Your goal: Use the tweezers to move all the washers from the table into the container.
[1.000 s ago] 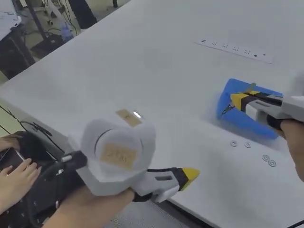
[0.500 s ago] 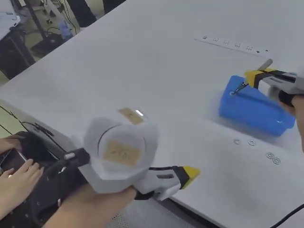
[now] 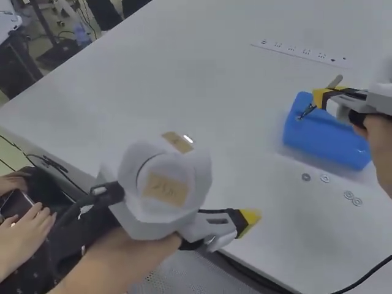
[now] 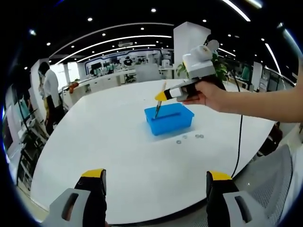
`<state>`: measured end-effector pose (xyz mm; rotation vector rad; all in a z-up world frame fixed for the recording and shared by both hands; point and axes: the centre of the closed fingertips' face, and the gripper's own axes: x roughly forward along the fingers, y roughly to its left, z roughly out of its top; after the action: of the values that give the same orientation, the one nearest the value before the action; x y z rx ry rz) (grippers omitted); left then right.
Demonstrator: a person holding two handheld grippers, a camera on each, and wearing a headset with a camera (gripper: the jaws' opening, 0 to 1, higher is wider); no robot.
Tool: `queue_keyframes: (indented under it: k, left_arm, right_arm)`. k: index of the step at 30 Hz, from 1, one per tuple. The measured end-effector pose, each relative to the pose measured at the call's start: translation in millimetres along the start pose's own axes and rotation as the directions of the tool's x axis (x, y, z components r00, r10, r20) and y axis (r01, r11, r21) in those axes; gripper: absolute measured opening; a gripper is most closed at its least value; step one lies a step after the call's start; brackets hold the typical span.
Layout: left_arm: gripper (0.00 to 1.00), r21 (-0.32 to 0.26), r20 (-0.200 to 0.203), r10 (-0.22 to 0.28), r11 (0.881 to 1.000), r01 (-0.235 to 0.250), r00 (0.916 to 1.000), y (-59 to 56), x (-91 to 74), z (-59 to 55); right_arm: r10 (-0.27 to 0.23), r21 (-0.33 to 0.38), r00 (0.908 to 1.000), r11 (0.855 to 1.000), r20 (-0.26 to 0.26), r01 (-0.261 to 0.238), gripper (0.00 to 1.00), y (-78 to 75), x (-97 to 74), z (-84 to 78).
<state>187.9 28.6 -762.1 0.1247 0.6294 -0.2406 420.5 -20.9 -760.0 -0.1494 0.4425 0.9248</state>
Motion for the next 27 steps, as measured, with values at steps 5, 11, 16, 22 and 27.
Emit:
queue_keyframes:
  k: [5, 11, 16, 22, 27]
  left_arm:
    - [0.88, -0.011, -0.002, -0.002, 1.000, 0.002, 1.0000, -2.8, 2.3, -0.4]
    - [0.88, -0.014, -0.005, -0.009, 1.000, 0.009, 0.9999, -4.9, 3.4, -2.5]
    - [0.87, -0.015, -0.017, -0.006, 1.000, 0.006, 0.9998, -3.5, 2.8, -7.6]
    - [0.86, -0.026, -0.023, -0.003, 1.000, 0.002, 0.9997, -1.8, 3.2, -8.9]
    - [0.85, -0.014, -0.032, -0.001, 1.000, 0.000, 0.9995, -2.0, 5.1, -10.2]
  right_arm:
    - [0.012, 0.018, 0.9996, 1.000, -0.025, -0.012, 0.01, 2.2, 7.5, -10.9]
    - [0.005, 0.011, 0.9992, 1.000, -0.041, -0.005, 0.01, 3.5, 13.2, -19.3]
    - [-0.009, -0.017, 0.9978, 1.000, -0.065, 0.008, 0.01, -2.1, 23.5, -32.1]
    - [-0.017, -0.037, 0.9969, 0.999, -0.076, 0.014, 0.01, -5.0, 29.4, -38.1]
    - [-0.016, -0.043, 0.9956, 0.999, -0.092, 0.012, 0.01, -6.1, 31.3, -44.7]
